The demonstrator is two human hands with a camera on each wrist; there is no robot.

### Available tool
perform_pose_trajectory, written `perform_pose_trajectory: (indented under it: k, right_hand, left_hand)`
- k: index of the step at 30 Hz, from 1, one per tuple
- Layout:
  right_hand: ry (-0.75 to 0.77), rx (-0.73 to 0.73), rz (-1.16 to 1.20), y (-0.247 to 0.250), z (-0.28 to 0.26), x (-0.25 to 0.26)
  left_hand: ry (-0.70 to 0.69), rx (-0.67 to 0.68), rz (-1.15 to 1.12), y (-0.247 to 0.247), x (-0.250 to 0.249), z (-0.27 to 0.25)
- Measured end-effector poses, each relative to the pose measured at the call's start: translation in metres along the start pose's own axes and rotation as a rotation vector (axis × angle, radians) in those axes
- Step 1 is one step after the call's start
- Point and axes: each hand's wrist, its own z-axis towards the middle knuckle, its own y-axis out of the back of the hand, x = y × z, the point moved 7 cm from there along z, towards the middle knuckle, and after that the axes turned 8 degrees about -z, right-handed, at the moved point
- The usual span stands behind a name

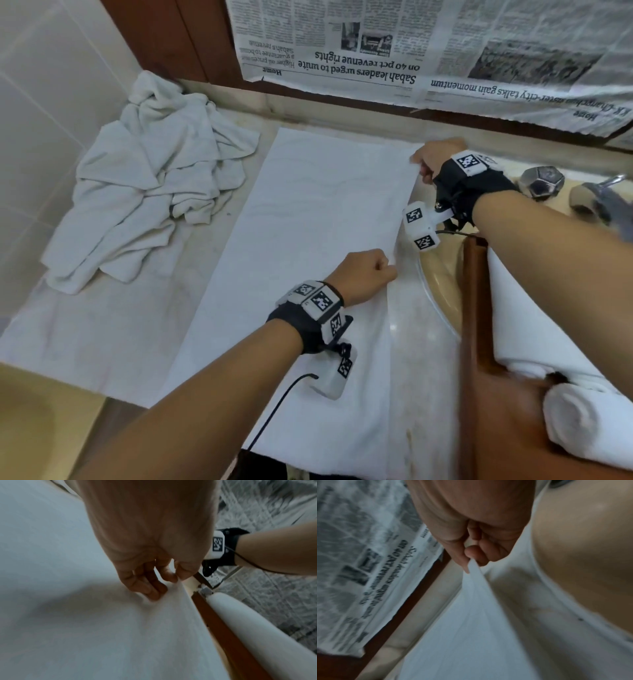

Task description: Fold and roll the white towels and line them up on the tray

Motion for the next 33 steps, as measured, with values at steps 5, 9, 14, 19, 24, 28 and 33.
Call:
perform_pose_trajectory:
  k: [5,9,14,19,24,28,33]
  right_hand:
    - [0.122,-0.179,-0.023,-0.032,-0.015,0.083]
    - [0.207,-0.249,-0.133,-0.095,-0.041,0.138]
    - [0.336,0.086,-0.487,-0.208,-0.078,0.137]
    - [0.398,0.108,-0.837,-0.250,-0.094,0.093]
    - [0.447,0.164,-0.794,-0.242,-0.094,0.087]
    - [0.453,0.145,-0.619,-0.219,-0.076,0.107]
    - [0.421,-0.077,-0.577,-0.176,-0.028,0.125]
  left_hand:
    - [-0.064,-0.110,-0.285,0.068,-0.008,-0.028]
    - [-0.008,-0.250,-0.591,0.136,0.019,-0.053]
    - [0.266,-0.529,-0.235,0.206,0.101,-0.075]
    - [0.359,-0.520,-0.162,0.214,0.146,-0.083]
    - [0.319,-0.515,-0.061,0.220,0.136,-0.063]
    - [0.318,-0.487,-0.039,0.227,0.126,-0.034]
    - [0.288,-0.500,0.097,0.235,0.110,0.000]
